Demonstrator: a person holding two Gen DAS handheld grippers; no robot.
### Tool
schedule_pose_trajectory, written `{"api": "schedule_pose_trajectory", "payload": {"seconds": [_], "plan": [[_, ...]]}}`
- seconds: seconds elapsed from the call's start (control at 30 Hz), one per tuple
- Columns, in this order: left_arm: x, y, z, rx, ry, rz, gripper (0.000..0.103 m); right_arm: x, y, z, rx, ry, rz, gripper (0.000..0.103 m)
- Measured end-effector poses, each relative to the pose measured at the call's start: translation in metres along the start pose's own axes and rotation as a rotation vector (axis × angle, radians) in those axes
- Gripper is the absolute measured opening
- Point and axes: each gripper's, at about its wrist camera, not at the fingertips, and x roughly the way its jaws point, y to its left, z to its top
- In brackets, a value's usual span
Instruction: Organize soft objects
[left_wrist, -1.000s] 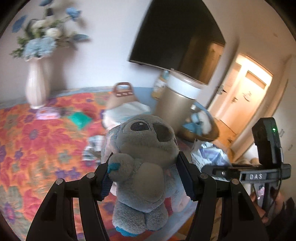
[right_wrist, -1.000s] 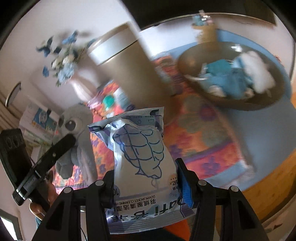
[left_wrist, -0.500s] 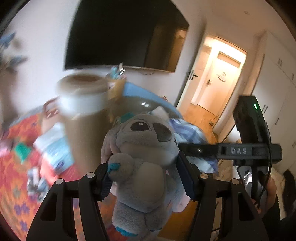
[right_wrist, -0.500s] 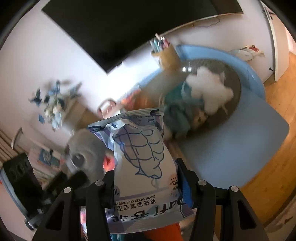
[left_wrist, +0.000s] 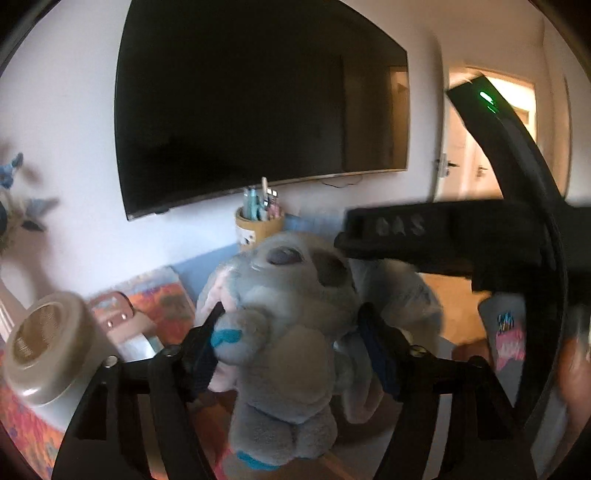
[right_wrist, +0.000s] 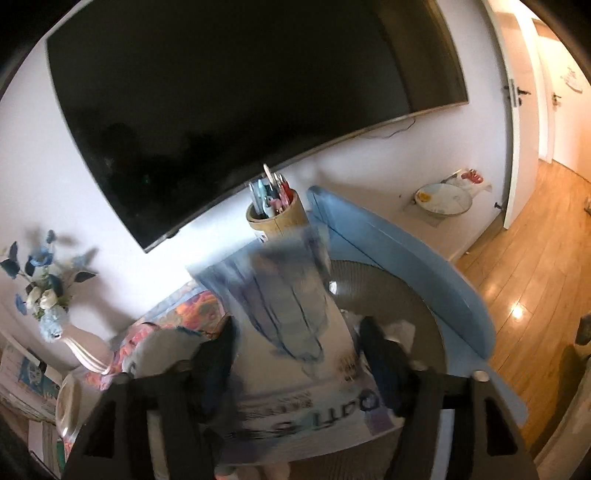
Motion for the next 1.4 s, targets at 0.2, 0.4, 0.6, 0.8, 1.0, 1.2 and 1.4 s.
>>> {"api": "schedule_pose_trajectory", "payload": {"seconds": [0.2,0.4,0.6,0.8,1.0,1.2,1.4], "plan": [[0.000,-0.008,-0.013,0.051,0.025,-0.042,0.085,0.007,-0.019,0.003,0.046,0.057,0.055,0.067],[-0.048,-0.022,-0.034,0.117,-0.050,-0.051,0.091,-0.023,-0.033,-0.025,0.105,0.032,0.093,0.068],[-0.109,-0.004,-0.040,0.134,-0.083,-0.088,0.091,-0.066,-0.024,-0.058,0.041,-0.036,0.099,0.068],[-0.168,0.074,-0.040,0.010,-0.028,-0.117,0.091,-0.092,-0.001,-0.102,-0.071,-0.074,0.185,0.089],[-0.242,0.195,-0.023,-0.053,-0.039,0.172,0.091,-0.101,0.054,-0.141,-0.194,-0.048,0.393,0.089],[-0.258,0.275,-0.020,-0.164,0.043,0.292,0.092,-0.084,0.163,-0.179,-0.388,0.043,0.413,0.090],[-0.158,0.286,-0.101,-0.212,0.255,-0.079,0.092,-0.013,0.224,-0.218,-0.432,0.172,0.140,0.087]]}}
